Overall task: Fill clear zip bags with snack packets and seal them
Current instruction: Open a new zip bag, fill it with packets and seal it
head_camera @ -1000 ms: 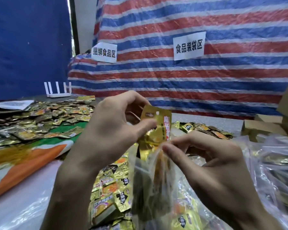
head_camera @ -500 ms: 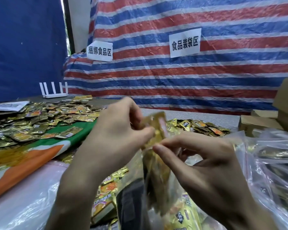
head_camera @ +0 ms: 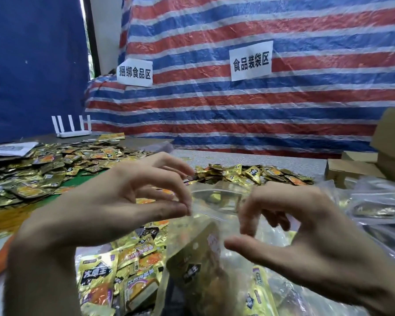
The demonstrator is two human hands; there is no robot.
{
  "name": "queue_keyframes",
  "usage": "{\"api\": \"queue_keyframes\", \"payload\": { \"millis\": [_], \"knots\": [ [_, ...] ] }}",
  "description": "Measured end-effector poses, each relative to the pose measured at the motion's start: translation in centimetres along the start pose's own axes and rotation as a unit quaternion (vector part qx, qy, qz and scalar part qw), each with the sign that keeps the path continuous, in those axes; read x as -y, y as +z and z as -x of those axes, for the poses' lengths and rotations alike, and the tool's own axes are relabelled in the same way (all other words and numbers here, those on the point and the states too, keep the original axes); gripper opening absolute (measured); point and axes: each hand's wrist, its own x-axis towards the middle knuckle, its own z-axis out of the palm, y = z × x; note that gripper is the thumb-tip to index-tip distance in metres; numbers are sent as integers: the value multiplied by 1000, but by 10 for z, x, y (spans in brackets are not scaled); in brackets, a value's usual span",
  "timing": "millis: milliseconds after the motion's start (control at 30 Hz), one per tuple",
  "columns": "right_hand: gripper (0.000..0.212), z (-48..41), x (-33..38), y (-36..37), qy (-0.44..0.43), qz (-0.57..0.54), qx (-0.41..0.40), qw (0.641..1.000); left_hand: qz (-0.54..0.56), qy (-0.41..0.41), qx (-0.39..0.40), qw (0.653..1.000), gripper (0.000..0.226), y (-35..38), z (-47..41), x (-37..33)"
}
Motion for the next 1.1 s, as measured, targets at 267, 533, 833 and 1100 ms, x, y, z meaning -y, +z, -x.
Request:
{"api": "queue_keyframes", "payload": {
  "millis": [267, 533, 833, 1100],
  "knots": [
    [18, 3, -19, -23, 42, -48, 108, 992, 63, 15, 10, 998, 14, -2, -3, 11],
    [20, 2, -21, -30, 52, -206, -18, 977, 146, 43, -93, 984, 26, -14, -1, 30],
    [40, -5, -35, -15, 283, -204, 28, 937, 135, -183, -57, 972, 16, 6, -32, 51],
    [28, -5, -33, -11, 350, -170, 26, 921, 33, -164, 12, 986, 12, 6, -30, 58]
  ]
}}
